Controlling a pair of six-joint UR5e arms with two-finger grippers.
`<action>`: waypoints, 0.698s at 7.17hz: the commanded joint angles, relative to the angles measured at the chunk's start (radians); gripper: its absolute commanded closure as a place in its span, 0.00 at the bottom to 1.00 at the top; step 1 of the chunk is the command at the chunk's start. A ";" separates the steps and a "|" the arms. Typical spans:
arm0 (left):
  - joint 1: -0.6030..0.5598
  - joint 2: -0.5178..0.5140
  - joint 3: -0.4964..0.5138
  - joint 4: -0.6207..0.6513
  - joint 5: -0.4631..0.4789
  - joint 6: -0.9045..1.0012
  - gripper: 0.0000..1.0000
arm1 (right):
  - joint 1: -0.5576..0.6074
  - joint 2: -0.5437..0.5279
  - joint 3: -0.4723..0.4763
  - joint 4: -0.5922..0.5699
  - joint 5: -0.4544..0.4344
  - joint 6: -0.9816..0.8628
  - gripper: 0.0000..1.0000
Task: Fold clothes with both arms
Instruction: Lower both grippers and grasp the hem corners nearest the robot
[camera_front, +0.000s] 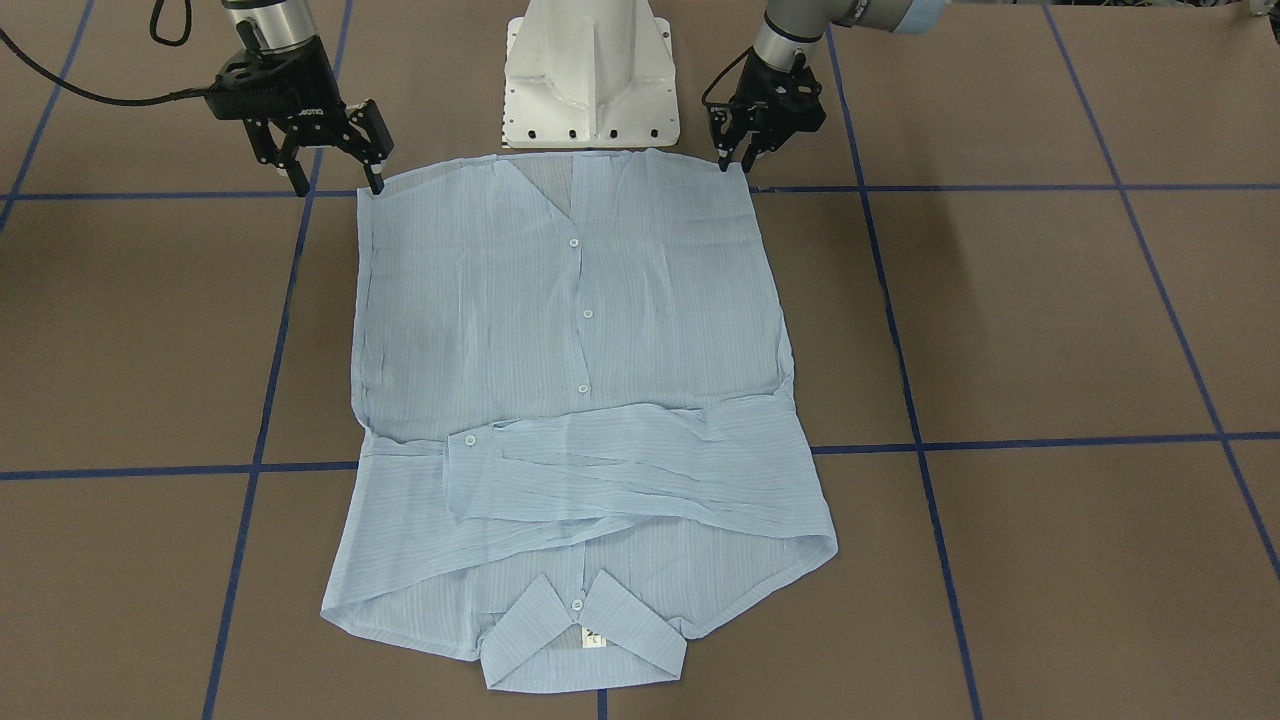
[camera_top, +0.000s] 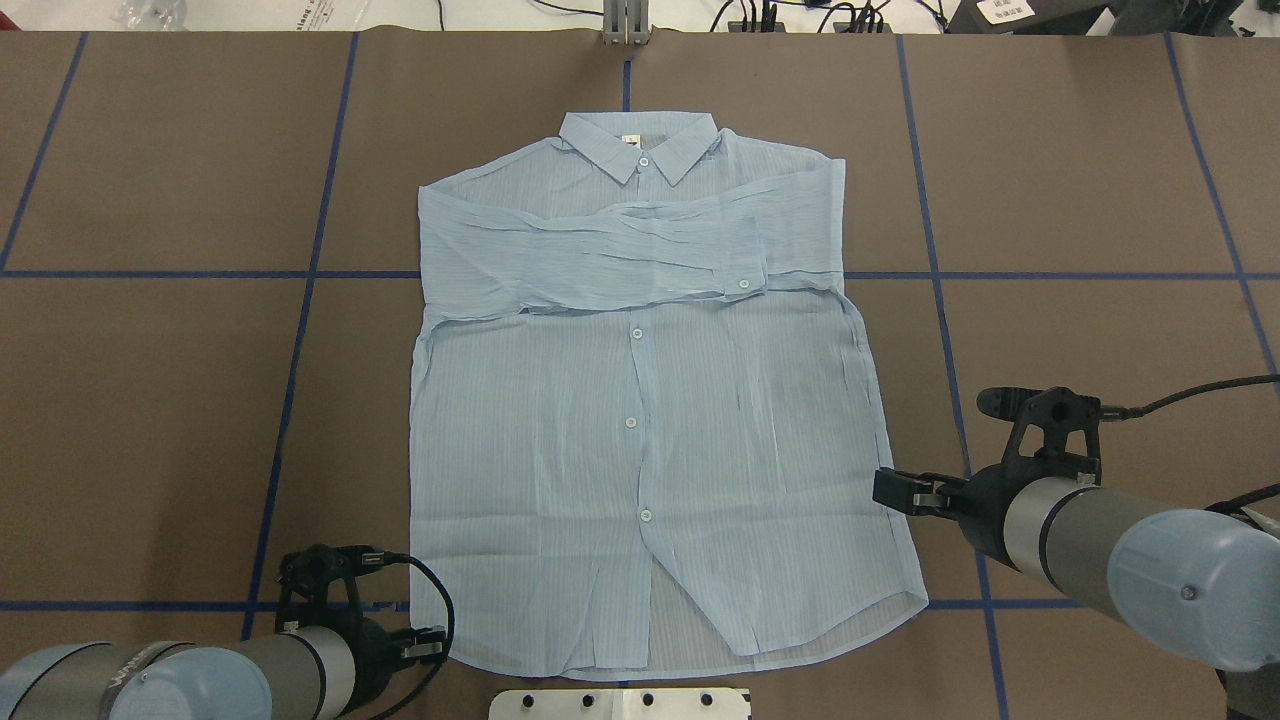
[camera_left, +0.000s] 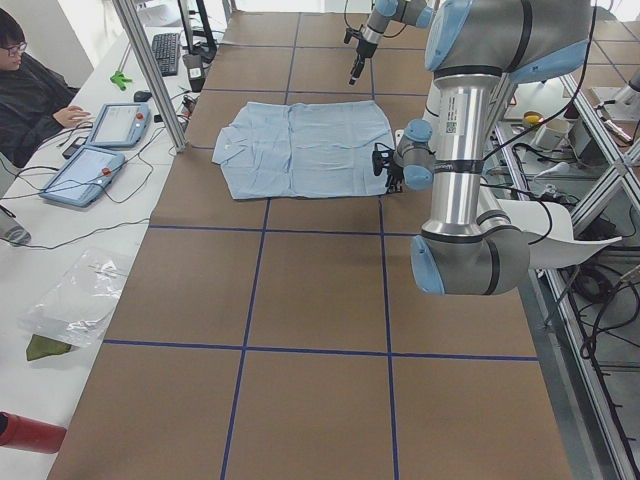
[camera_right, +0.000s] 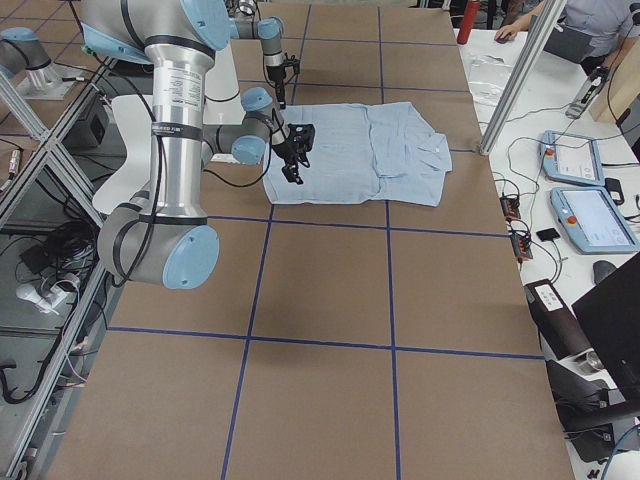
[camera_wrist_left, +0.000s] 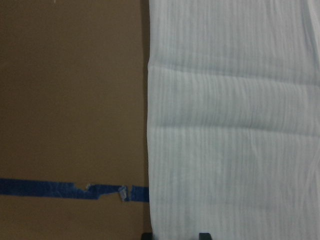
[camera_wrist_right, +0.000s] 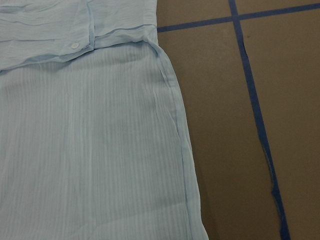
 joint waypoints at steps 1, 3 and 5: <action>0.000 -0.004 0.007 -0.001 0.000 0.000 1.00 | -0.007 -0.002 -0.003 0.000 0.002 0.000 0.00; -0.001 -0.004 -0.004 -0.001 0.002 0.000 1.00 | -0.019 -0.005 -0.003 0.002 0.002 0.003 0.00; -0.001 -0.024 -0.008 -0.001 0.002 0.000 1.00 | -0.088 -0.014 -0.002 0.002 -0.065 0.067 0.00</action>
